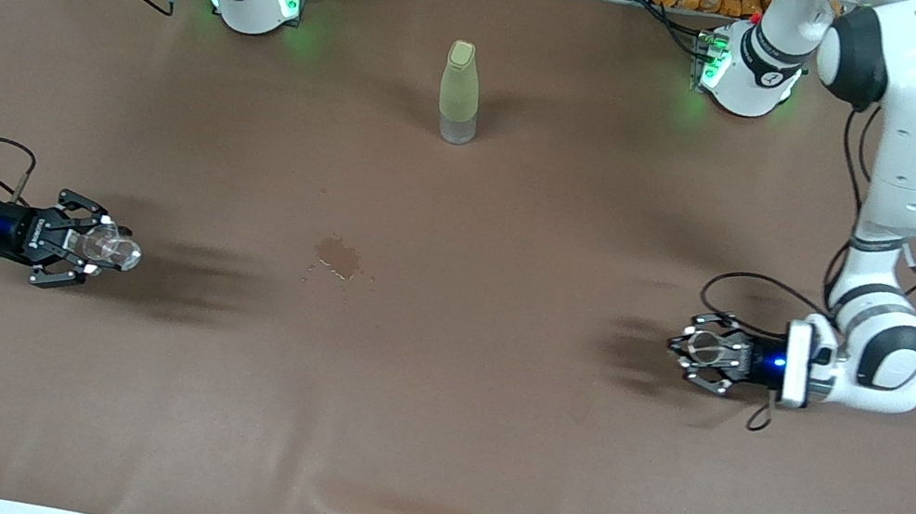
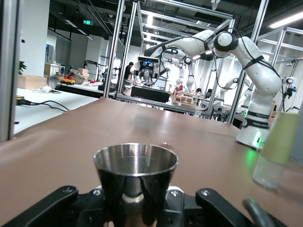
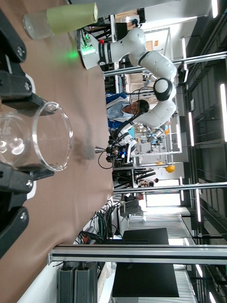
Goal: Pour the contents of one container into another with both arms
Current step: 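Carry the glass cup and the jigger toward each other at table center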
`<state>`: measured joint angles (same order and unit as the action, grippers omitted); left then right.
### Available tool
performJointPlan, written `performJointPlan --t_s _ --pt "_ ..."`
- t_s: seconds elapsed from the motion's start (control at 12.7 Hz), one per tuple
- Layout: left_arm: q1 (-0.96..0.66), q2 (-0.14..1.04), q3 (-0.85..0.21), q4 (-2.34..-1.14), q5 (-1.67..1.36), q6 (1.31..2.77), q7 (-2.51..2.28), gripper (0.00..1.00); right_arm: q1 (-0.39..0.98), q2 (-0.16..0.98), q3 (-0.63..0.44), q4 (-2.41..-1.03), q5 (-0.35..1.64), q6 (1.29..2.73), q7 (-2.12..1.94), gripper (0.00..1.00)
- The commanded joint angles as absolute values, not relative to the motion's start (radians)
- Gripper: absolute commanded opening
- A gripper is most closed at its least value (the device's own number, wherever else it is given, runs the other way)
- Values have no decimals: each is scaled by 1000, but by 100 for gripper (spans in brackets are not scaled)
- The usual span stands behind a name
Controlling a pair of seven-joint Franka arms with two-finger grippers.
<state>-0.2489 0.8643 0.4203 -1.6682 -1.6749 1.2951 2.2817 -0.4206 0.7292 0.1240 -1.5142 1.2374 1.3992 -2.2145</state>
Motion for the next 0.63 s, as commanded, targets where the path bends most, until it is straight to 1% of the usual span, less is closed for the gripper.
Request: performJointPlan --t_s 0.0,0.16,0.32,0.55 --pt "-336 839 426 -1684 -1794 1347 2241 0 -402 623 123 -1600 1267 1462 -2184 17" --pt "-409 845 426 -1671 -1905 1411 2237 0 -373 542 121 -1707 1304 1505 -2184 17" --pt "-474 845 420 -1664 -1989 1483 2223 0 -354 483 123 -1771 1315 1554 -2195 17" --pt "-566 848 391 -1638 -2083 1610 2209 0 -309 471 123 -1815 1339 1585 -2215 17"
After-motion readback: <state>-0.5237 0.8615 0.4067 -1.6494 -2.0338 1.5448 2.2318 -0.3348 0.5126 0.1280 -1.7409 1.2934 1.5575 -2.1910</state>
